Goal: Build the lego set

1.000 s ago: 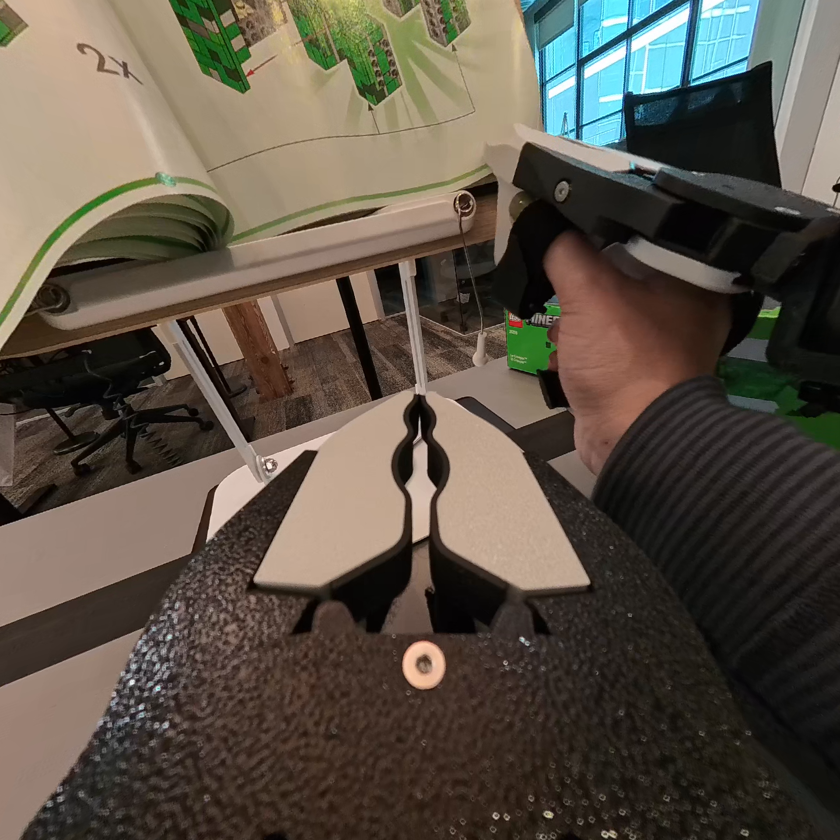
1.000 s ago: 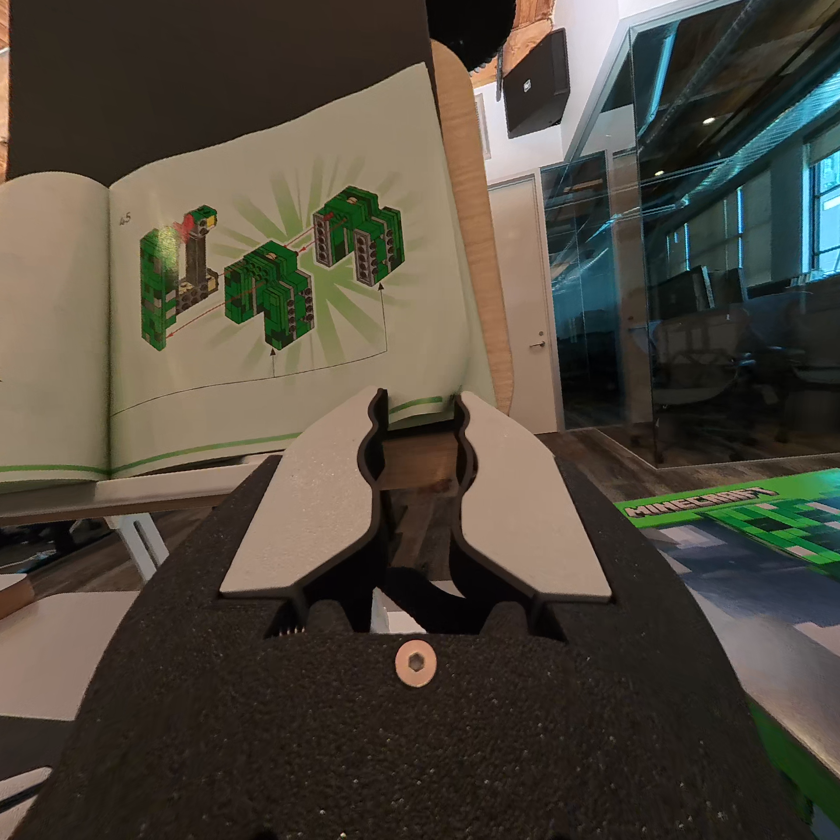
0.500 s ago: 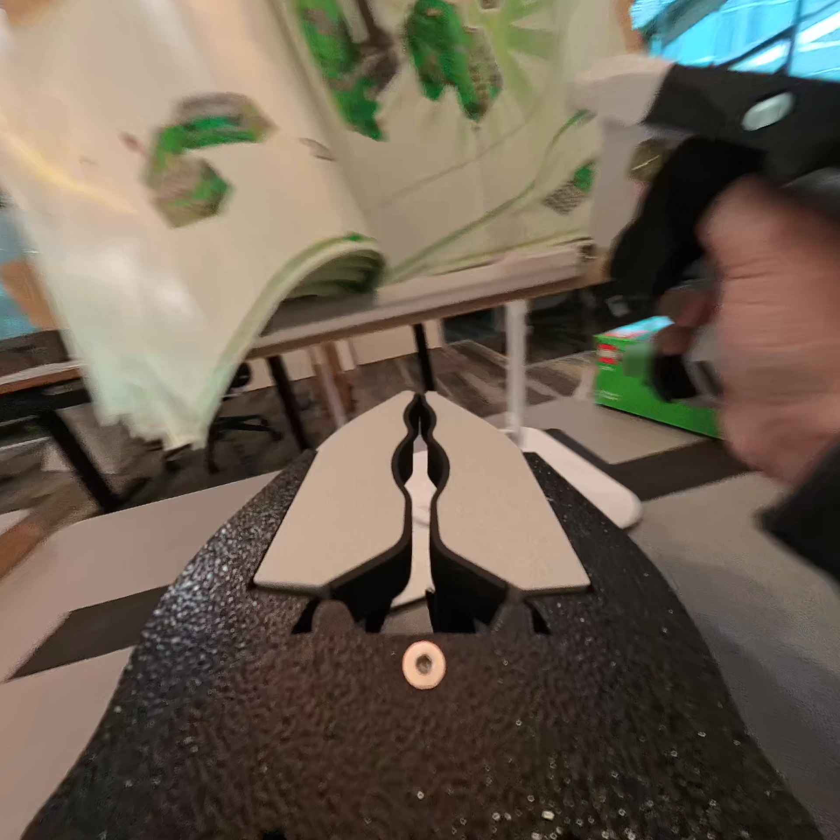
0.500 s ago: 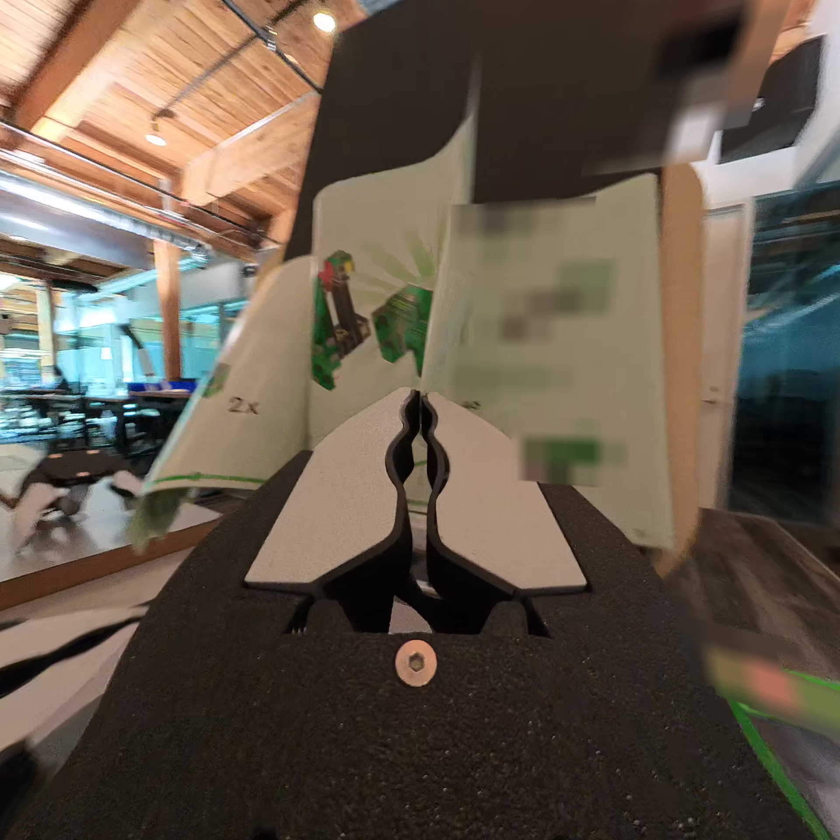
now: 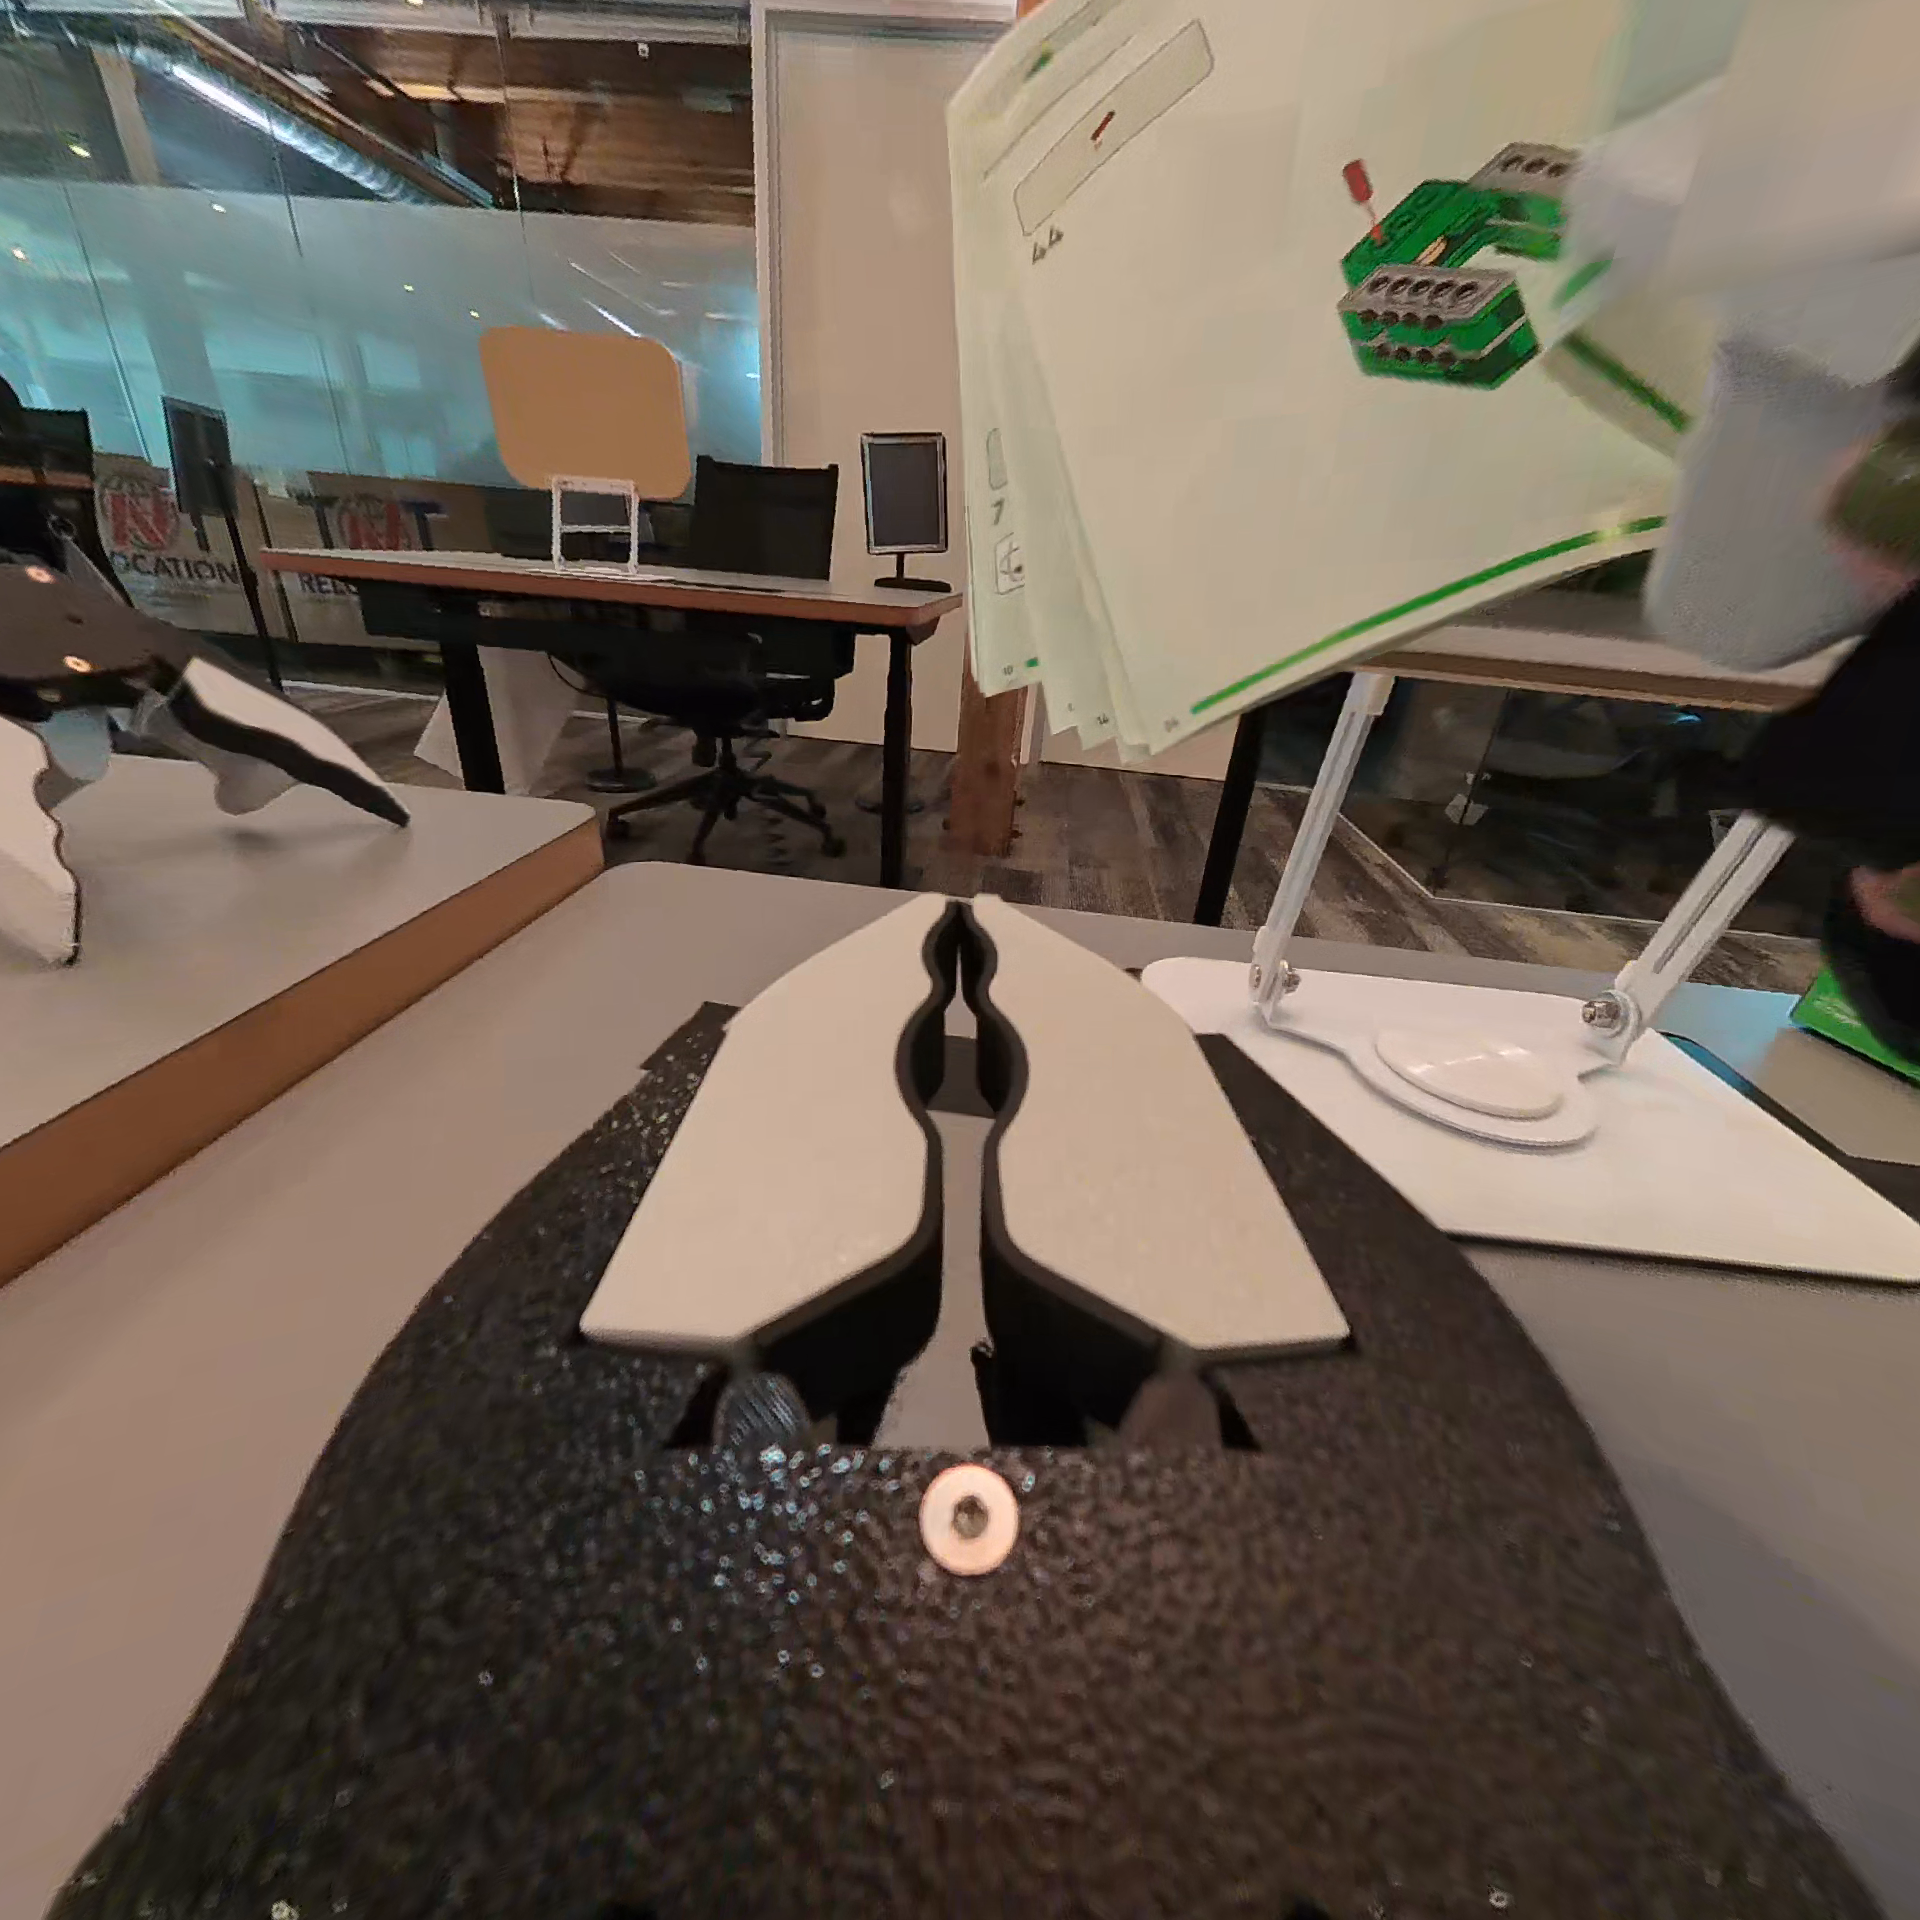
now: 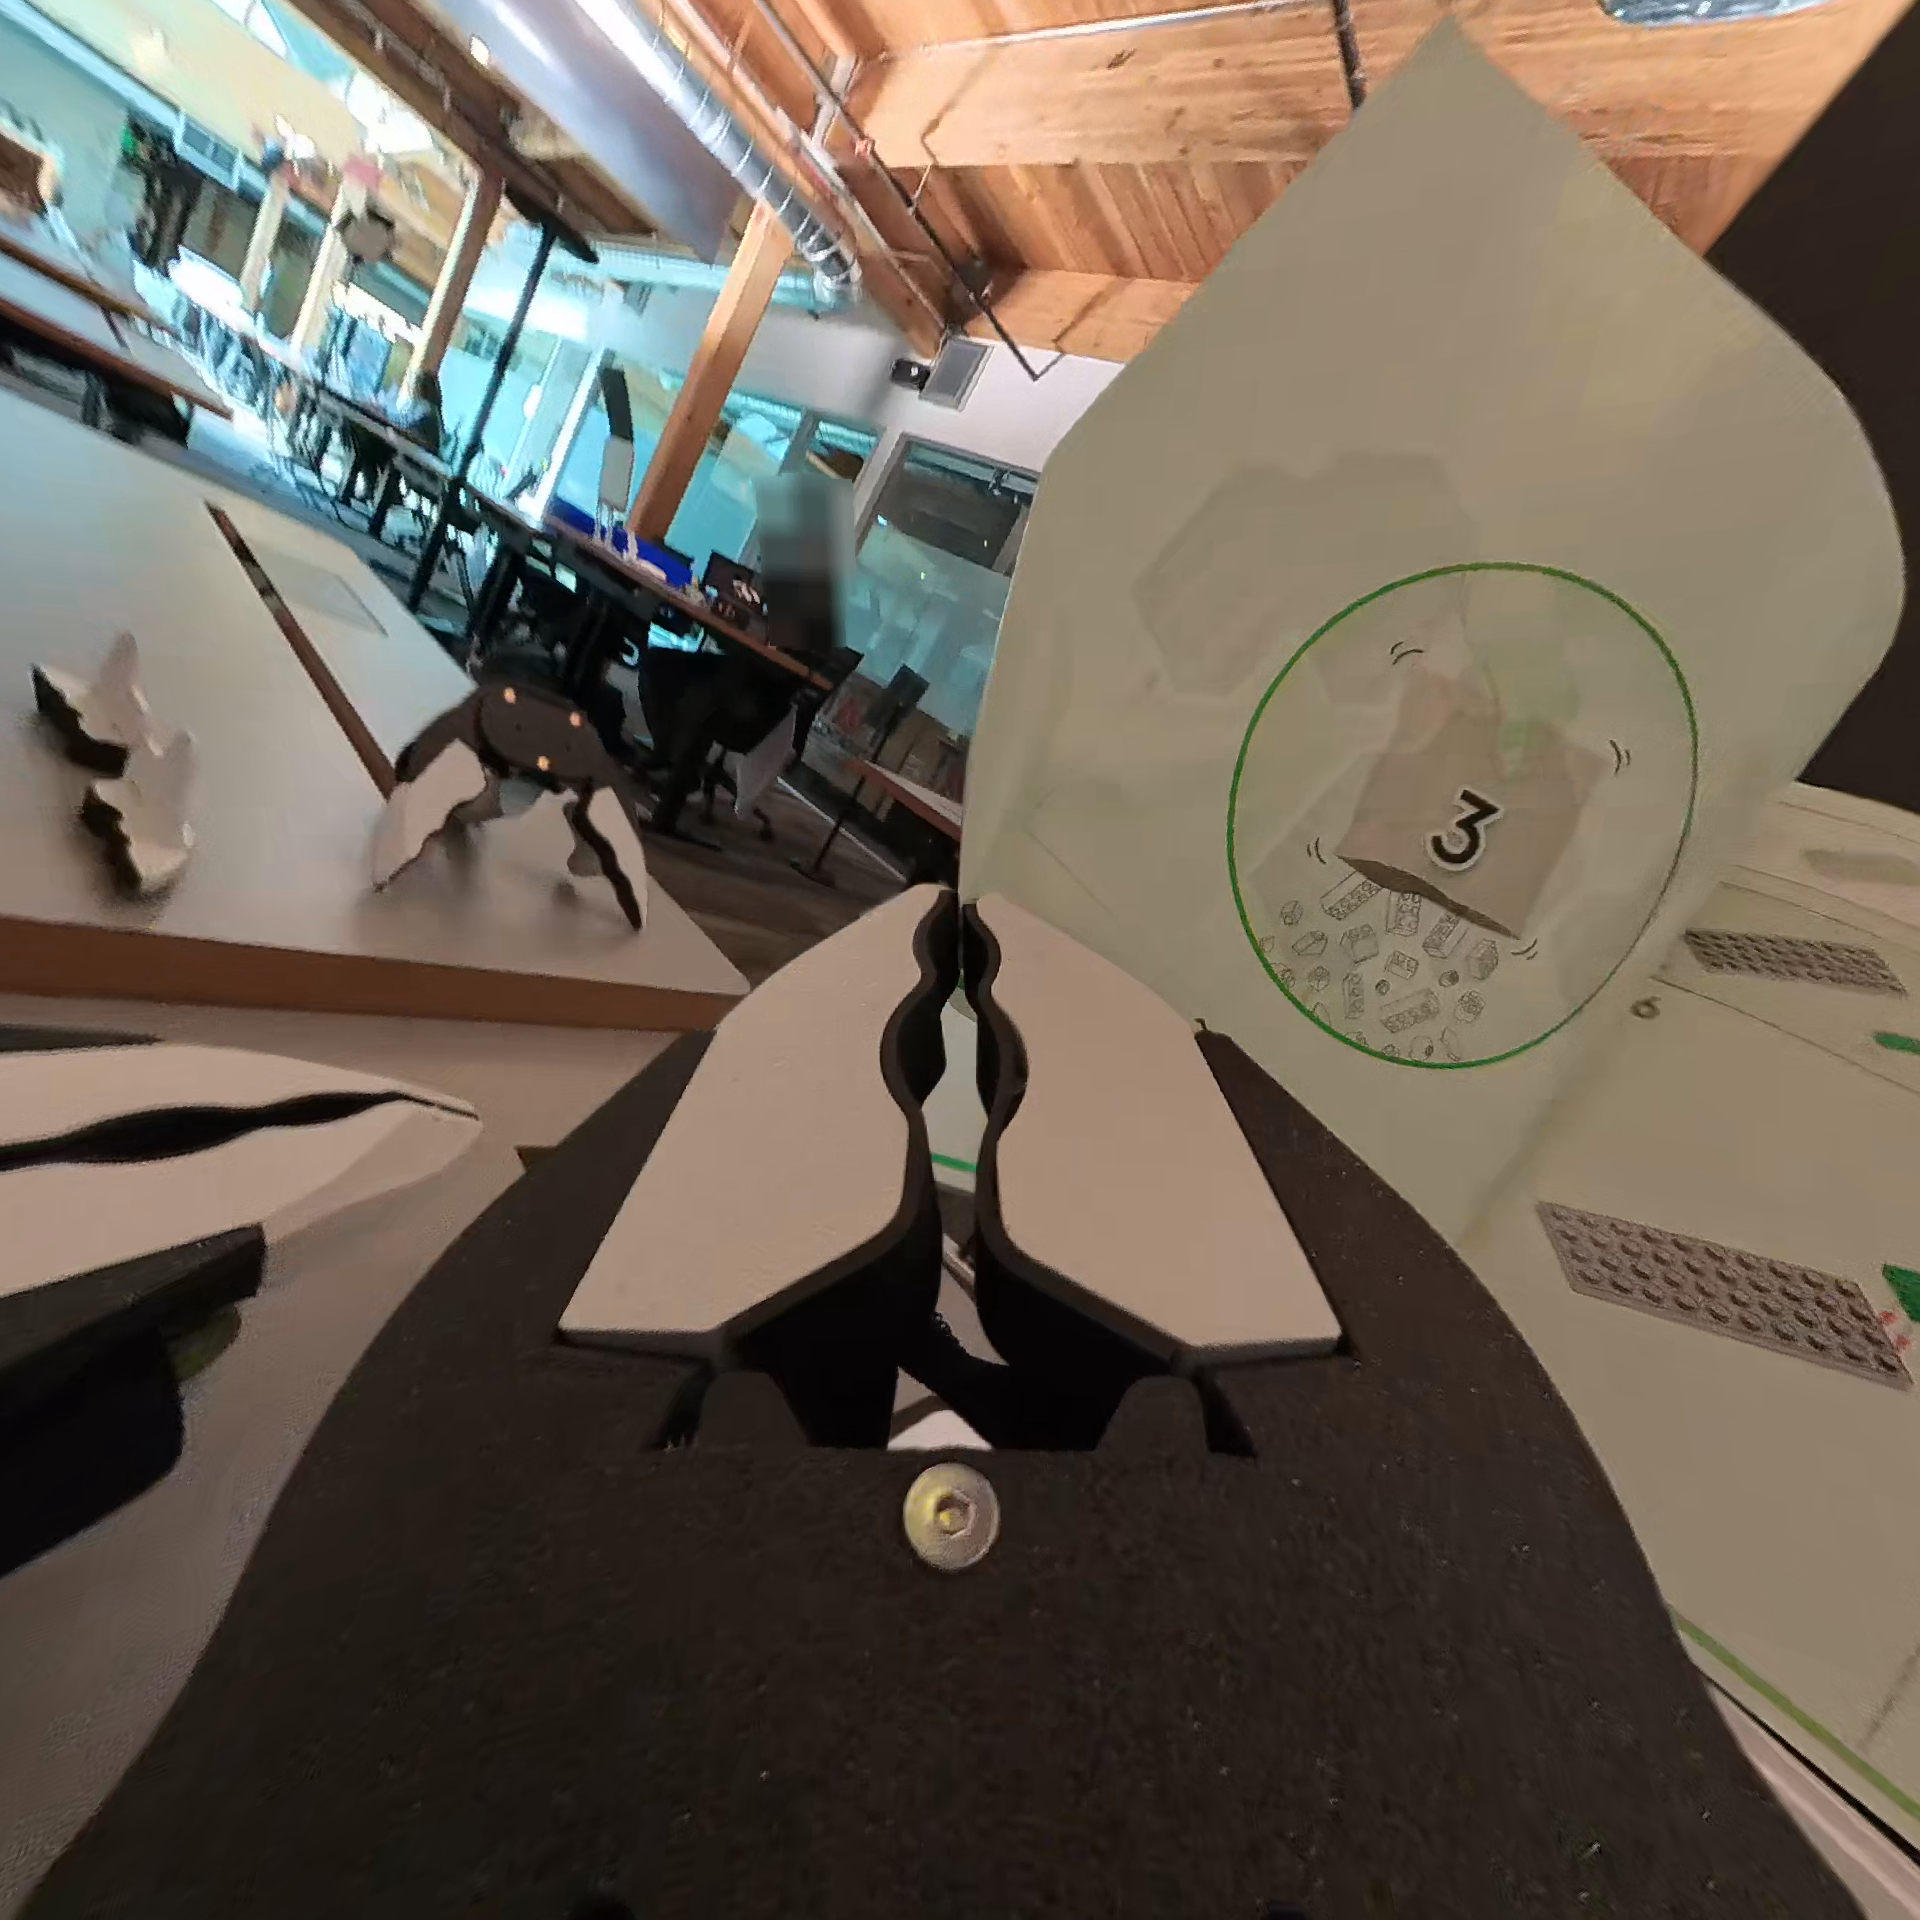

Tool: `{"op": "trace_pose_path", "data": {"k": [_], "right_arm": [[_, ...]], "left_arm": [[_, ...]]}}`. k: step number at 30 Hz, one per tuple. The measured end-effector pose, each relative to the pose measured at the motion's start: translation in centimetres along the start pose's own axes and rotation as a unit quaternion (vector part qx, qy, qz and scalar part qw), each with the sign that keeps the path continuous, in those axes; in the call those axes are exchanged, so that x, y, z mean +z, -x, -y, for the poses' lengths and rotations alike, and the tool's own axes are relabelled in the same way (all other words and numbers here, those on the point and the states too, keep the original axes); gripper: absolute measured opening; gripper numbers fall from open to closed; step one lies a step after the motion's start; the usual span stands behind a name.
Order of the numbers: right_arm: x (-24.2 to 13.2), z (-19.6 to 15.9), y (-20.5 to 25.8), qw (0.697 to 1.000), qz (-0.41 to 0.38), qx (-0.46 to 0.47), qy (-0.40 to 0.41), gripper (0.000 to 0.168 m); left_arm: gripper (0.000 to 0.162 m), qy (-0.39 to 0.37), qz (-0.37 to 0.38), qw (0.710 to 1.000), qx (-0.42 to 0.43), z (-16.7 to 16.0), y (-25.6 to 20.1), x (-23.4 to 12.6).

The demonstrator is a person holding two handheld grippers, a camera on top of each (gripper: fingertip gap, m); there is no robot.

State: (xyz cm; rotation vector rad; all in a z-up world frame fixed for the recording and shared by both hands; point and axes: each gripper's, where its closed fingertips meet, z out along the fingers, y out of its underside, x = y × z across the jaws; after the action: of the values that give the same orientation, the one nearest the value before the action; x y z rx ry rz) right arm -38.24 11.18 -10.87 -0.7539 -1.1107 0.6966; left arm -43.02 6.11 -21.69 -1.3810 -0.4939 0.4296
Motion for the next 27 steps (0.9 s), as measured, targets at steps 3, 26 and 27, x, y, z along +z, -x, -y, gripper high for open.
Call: {"op": "trace_pose_path", "data": {"k": [3, 26, 27], "right_arm": [[0.8, -1.0, 1.7, 0.999, 0.008, -0.037, 0.025, 0.0], [-2.7, 1.9, -4.7, 0.986, -0.088, 0.08, -0.12, 0.043], [-3.6, 1.4, -6.8, 0.979, -0.15, 0.078, -0.117, 0.037]], "left_arm": [[0.0, 0.0, -0.002, 1.0, 0.01, 0.1, -0.1, 0.0], [0.0, -0.001, -0.029, 0.999, 0.018, 0.0, -1.7, 0.5], [0.0, -0.001, -0.03, 0.999, 0.019, 0.0, -1.7, 0.5]]}}
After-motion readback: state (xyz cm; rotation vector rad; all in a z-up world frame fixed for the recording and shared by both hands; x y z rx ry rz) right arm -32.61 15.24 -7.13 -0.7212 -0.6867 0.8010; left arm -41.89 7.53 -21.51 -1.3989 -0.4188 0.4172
